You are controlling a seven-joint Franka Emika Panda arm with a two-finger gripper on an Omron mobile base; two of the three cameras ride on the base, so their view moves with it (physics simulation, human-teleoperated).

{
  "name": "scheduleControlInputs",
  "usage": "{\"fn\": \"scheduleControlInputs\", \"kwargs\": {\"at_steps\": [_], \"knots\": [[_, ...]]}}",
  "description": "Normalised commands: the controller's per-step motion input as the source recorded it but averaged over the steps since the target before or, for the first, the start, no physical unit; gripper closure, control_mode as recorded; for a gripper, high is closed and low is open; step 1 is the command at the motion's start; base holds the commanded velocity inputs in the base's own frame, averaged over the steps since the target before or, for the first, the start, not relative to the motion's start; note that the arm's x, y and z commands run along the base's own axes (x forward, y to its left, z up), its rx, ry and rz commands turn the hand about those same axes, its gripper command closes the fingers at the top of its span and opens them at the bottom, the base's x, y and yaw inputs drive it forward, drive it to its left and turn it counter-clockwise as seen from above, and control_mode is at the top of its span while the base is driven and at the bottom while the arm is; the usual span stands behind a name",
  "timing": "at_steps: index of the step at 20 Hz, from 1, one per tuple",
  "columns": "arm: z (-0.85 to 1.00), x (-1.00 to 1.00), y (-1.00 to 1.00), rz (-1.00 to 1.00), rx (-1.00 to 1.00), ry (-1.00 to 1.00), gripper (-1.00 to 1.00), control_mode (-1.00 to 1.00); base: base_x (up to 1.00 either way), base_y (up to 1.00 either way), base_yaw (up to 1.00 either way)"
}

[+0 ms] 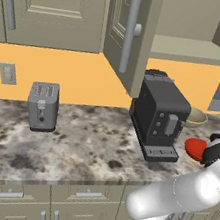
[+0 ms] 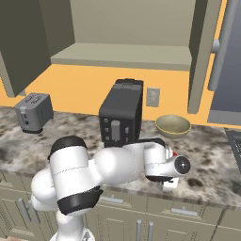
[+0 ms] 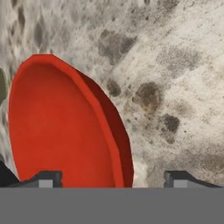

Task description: Pick up the bowls on the counter and stack them on top of one another in the open cabinet. Place the smaller bowl on top of the larger bowl.

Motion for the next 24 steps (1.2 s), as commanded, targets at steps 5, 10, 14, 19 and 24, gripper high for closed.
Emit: {"fn": "scheduleControlInputs", "kwargs": {"at_steps": [5, 10, 14, 19, 24], "knots": [[-0.06, 0.04, 0.0, 0.0, 0.0, 0.0, 1.0, -1.0, 0.0, 0.0, 0.0], [0.0, 0.0, 0.0, 0.0, 0.0, 0.0, 1.0, -1.0, 0.0, 0.0, 0.0], [0.0, 0.0, 0.0, 0.0, 0.0, 0.0, 1.0, -1.0, 0.0, 0.0, 0.0], [0.16, -0.01, 0.0, 0.0, 0.0, -0.02, 1.0, -1.0, 0.0, 0.0, 0.0], [0.33, -0.07, 0.0, 0.0, 0.0, -0.06, 1.0, -1.0, 0.0, 0.0, 0.0]]}}
